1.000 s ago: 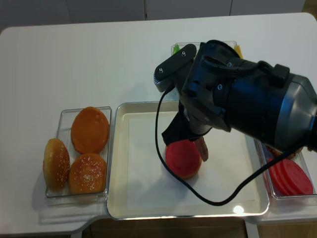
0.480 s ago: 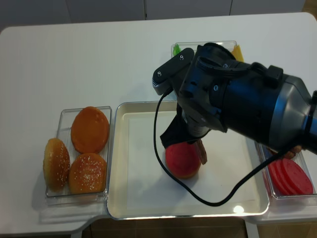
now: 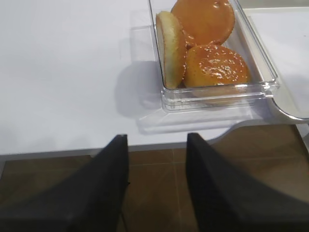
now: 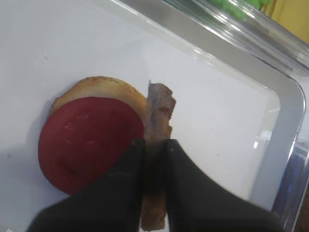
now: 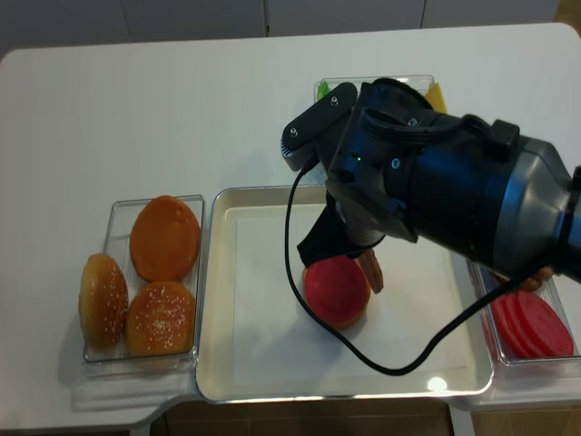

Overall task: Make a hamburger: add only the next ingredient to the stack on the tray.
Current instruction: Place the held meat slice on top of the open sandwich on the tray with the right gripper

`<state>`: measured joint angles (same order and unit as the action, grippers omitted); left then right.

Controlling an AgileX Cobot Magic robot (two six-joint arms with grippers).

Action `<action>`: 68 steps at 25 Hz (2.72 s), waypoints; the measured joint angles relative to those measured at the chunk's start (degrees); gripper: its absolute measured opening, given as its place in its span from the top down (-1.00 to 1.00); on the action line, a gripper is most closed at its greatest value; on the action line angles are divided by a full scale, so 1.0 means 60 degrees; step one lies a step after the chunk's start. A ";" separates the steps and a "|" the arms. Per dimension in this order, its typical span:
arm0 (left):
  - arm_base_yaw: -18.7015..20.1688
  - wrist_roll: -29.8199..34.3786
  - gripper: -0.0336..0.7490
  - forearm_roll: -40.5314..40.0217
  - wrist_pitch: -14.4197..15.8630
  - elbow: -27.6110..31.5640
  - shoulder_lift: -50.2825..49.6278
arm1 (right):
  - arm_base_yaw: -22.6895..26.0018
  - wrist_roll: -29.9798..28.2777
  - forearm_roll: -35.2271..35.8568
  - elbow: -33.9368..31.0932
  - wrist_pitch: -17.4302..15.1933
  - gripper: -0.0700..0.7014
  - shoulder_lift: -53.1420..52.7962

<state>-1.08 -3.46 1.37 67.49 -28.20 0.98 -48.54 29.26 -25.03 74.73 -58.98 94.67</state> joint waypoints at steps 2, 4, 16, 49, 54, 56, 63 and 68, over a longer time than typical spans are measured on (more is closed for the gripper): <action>0.0000 0.0000 0.16 0.0000 0.0000 0.0000 0.0000 | 0.0000 0.0000 0.0000 0.0000 -0.0020 0.60 0.0000; 0.0000 0.0000 0.16 0.0000 0.0000 0.0000 0.0000 | 0.0000 0.0000 0.0000 0.0000 -0.0020 0.60 0.0000; 0.0000 0.0000 0.16 0.0000 0.0000 0.0000 0.0000 | 0.0000 0.0000 0.0110 0.0000 0.0012 0.60 0.0112; 0.0000 0.0000 0.16 0.0000 0.0000 0.0000 0.0000 | 0.0000 0.0017 0.0464 0.0020 0.0177 0.50 0.0133; 0.0000 0.0000 0.16 0.0000 0.0000 0.0000 0.0000 | 0.0000 0.0031 0.0567 0.0020 0.0216 0.50 0.0133; 0.0000 0.0000 0.16 0.0000 0.0000 0.0000 0.0000 | 0.0000 0.0031 0.0587 0.0020 0.0216 0.50 0.0133; 0.0000 0.0000 0.16 0.0000 0.0000 0.0000 0.0000 | 0.0000 0.0055 0.0765 0.0020 0.0234 0.14 0.0133; 0.0000 0.0000 0.16 0.0000 0.0000 0.0000 0.0000 | 0.0000 0.0055 0.0874 0.0020 0.0256 -0.15 0.0133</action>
<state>-1.08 -3.46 1.37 67.49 -28.20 0.98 -48.54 29.59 -19.79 74.84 -57.44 95.47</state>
